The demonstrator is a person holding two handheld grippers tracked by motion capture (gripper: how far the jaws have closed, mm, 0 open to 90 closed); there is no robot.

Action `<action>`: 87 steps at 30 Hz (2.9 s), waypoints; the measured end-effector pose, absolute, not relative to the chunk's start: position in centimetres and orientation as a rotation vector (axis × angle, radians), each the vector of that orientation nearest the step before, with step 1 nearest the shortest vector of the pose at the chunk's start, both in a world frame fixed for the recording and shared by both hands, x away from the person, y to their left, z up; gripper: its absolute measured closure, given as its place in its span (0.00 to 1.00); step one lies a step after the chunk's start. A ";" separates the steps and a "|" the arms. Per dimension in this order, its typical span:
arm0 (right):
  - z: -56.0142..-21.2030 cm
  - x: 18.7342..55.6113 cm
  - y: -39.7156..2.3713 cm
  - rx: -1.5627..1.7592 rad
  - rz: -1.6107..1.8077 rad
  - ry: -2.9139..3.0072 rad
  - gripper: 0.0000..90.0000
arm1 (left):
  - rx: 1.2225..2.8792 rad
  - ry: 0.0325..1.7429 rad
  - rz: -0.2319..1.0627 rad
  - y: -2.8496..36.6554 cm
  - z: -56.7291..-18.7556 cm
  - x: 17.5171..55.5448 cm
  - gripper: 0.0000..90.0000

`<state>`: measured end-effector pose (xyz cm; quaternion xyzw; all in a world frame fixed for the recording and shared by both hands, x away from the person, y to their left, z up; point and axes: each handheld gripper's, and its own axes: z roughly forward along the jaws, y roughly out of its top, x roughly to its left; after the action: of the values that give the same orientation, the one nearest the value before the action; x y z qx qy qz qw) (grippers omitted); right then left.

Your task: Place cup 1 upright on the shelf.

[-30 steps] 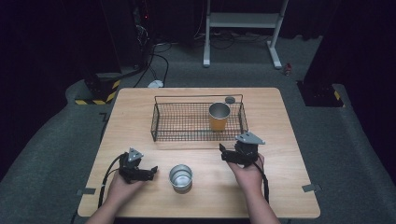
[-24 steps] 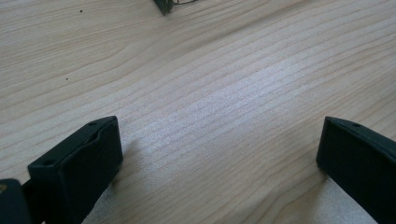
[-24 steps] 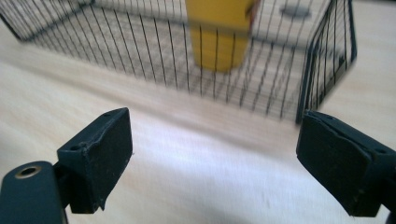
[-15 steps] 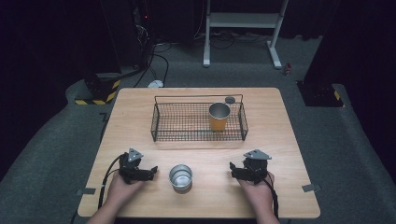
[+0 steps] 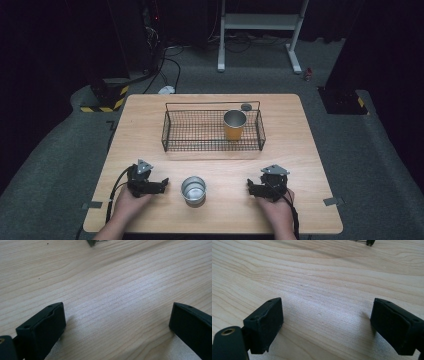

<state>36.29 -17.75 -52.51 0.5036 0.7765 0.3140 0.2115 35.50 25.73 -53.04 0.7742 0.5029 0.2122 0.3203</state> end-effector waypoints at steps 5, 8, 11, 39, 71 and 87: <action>-52.5 36.3 -17.7 1.397 0.871 2.155 0.12 | 2.038 1.315 0.550 26.0 -53.0 35.4 0.02; -52.5 36.3 -17.7 1.394 0.870 2.156 0.12 | 2.035 1.318 0.552 26.1 -52.9 35.5 0.03; -52.5 36.3 -17.7 1.395 0.871 2.156 0.12 | 2.034 1.308 0.565 26.3 -52.7 35.4 0.05; -52.5 36.3 -17.7 1.397 0.871 2.154 0.12 | 1.943 0.932 0.499 24.5 -47.3 32.4 0.01; -52.5 36.3 -17.6 1.404 0.868 2.148 0.12 | 1.947 0.716 0.330 18.5 -46.5 30.6 0.00; -52.5 36.3 -17.6 1.408 0.868 2.147 0.12 | 2.004 0.675 0.344 16.2 -48.1 30.6 0.00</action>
<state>36.30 -17.61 -52.53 0.5074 0.7738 0.3128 0.2143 30.60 16.20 -48.13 0.8211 0.2764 0.1411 0.4791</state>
